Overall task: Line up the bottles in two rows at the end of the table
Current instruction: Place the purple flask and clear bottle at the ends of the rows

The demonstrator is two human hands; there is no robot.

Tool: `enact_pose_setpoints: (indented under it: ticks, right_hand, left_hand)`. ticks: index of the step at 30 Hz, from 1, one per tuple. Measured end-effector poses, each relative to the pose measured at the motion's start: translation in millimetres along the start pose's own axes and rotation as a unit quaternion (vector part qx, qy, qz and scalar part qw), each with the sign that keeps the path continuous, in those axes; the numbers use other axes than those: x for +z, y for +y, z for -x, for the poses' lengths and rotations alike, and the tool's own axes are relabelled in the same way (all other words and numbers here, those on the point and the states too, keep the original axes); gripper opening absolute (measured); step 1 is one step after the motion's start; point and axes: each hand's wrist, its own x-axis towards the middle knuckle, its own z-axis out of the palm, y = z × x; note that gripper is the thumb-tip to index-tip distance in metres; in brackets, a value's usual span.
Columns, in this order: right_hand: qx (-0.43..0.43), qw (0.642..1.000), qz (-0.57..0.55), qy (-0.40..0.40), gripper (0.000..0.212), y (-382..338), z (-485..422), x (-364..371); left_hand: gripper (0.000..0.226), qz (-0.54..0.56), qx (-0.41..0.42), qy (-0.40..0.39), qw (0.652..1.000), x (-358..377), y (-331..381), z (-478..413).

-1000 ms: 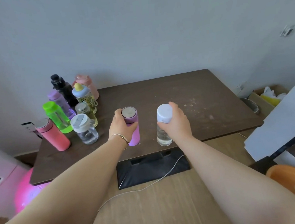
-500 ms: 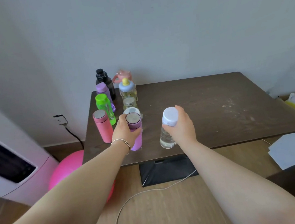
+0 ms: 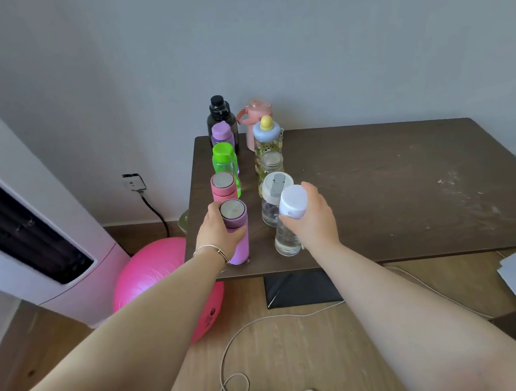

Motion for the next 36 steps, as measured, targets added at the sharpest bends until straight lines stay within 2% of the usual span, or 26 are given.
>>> enact_pose_setpoints:
  ticks: [9,30,36]
  right_hand:
    - [-0.019,1.0,0.004,-0.017,0.082,-4.1,-8.3,19.3]
    - [-0.046,0.998,0.033,-0.03,0.085,7.7,-1.2,29.2]
    - [-0.045,0.997,0.047,-0.049,0.087,6.2,-1.4,25.9]
  left_hand:
    - [0.062,0.004,-0.021,0.002,1.0,4.0,-14.5,-9.2]
    - [0.06,-0.003,0.001,0.003,1.0,3.7,-20.5,-14.7]
    - [0.07,-0.022,-0.011,-0.022,0.999,0.3,-15.0,-16.2]
